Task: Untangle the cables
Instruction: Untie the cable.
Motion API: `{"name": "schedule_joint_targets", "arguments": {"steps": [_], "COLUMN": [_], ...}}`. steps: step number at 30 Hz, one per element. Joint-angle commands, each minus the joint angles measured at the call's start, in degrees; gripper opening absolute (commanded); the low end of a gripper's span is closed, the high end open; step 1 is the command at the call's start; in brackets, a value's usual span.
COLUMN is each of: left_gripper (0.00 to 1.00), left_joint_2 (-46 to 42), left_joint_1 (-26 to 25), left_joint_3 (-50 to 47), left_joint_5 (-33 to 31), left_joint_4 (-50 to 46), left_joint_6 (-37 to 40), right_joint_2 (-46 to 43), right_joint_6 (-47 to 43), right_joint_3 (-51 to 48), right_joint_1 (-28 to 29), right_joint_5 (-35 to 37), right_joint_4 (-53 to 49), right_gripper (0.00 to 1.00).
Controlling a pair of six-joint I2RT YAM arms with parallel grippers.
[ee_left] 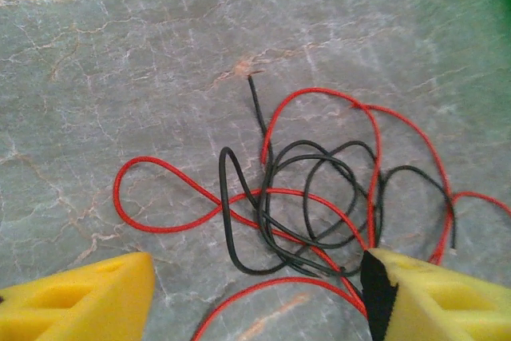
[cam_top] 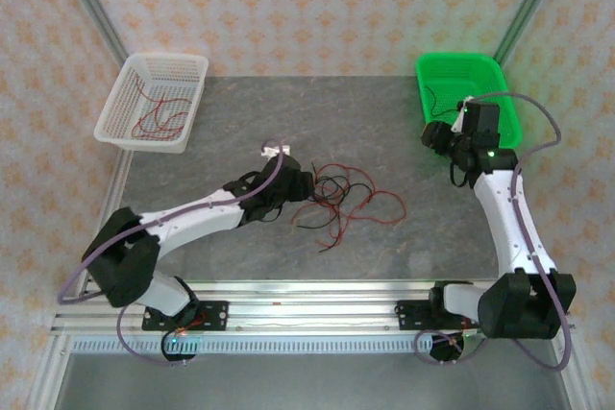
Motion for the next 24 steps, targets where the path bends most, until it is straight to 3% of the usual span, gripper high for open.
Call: {"name": "schedule_joint_targets", "arguments": {"steps": [1,12,16,18,19,24], "left_gripper": [0.67,0.48,0.34,0.17,0.03,0.00], "left_joint_2": [4.3,15.0,16.5,17.1,17.2,15.3], "left_joint_1": [0.2,1.6,1.6,1.7,1.7,1.7], "left_joint_3": [3.7,9.7,11.1,11.7,12.1,15.5], "left_joint_5": [-2.0,-4.7,-5.6,-6.2,-6.6,-7.2], "left_joint_4": [-3.4,-3.7,-3.5,-3.4,-3.5,-4.8], "left_joint_6": [0.2,2.0,3.0,3.6,3.7,6.2], "right_joint_2": [-3.3,-6.3,-6.4,-6.4,-6.3,-5.9], "right_joint_6": [1.8,4.8,6.5,7.9,8.7,14.5], "right_joint_3": [-2.5,-7.5,-9.2,-10.2,-10.9,-16.2], "right_joint_1": [1.5,7.3,10.8,12.9,14.1,18.8], "right_joint_5": [-0.9,0.3,0.9,1.1,0.8,-3.1], "right_joint_4": [2.2,3.1,4.2,5.2,6.0,13.1], "right_gripper": [0.48,0.39,0.36,0.36,0.35,0.35]}}
